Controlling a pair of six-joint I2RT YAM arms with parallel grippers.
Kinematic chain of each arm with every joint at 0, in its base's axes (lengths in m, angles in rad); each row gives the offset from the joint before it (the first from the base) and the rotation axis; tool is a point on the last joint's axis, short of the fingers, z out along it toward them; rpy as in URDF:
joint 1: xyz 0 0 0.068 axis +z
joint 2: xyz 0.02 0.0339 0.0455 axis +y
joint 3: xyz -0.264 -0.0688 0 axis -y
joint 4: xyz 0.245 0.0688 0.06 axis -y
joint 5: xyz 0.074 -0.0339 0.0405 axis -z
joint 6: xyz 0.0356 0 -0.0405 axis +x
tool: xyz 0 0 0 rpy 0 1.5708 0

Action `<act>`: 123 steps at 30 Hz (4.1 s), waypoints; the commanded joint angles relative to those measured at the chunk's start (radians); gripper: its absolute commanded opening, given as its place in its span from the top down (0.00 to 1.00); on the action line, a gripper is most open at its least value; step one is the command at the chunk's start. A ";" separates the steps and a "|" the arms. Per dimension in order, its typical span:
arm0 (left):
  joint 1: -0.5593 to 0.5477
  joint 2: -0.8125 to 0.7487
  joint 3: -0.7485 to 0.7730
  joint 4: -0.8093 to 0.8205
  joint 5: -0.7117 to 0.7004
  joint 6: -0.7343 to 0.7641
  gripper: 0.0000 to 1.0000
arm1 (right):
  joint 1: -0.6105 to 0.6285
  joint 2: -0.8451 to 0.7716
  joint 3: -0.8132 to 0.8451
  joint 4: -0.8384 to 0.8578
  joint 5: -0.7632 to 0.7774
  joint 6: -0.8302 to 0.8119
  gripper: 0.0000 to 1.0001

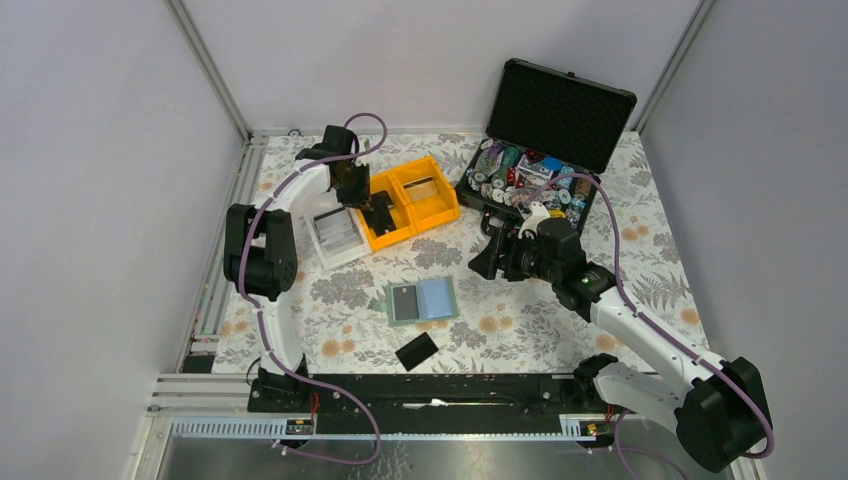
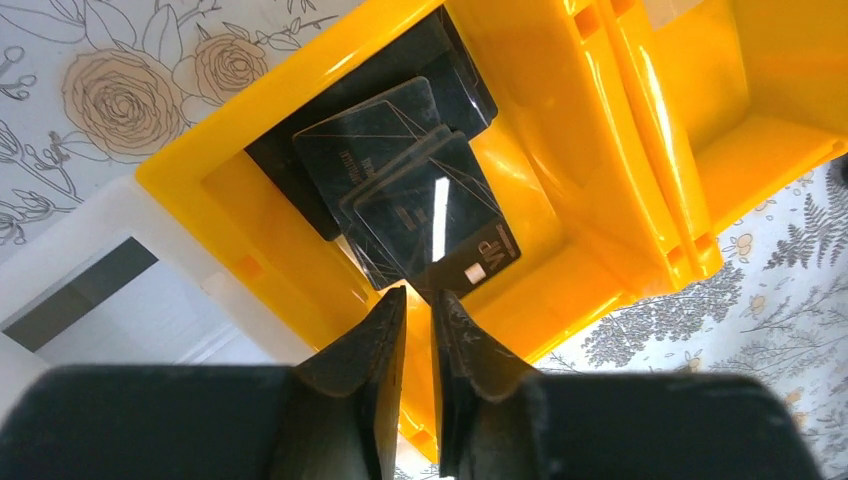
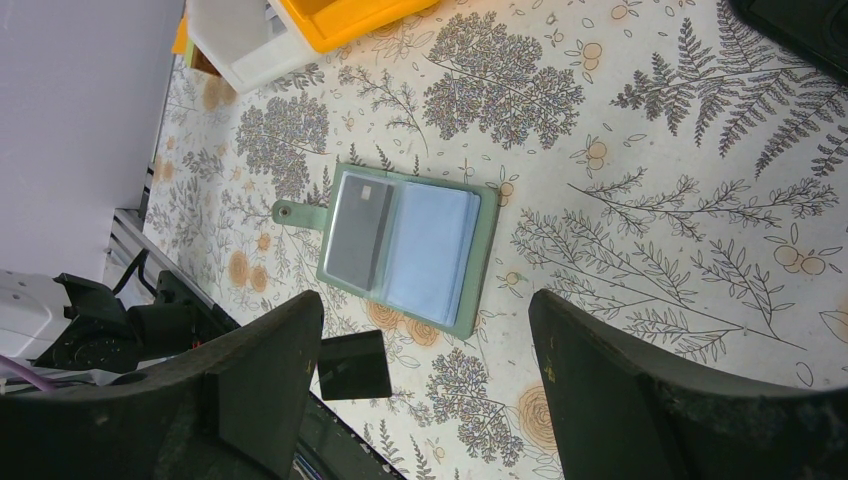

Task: Put the credit cards into the card holder

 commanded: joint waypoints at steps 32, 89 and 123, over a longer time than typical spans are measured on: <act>-0.014 0.188 0.305 -0.059 0.047 0.633 0.46 | -0.006 0.042 0.022 0.081 -0.115 -0.047 0.19; -0.031 -0.089 0.049 0.109 0.125 0.177 0.44 | -0.006 0.028 0.049 0.059 -0.108 -0.060 0.19; 0.273 -0.210 -0.293 0.054 -0.171 -0.009 1.00 | 0.014 0.096 0.112 -0.040 -0.058 -0.099 0.22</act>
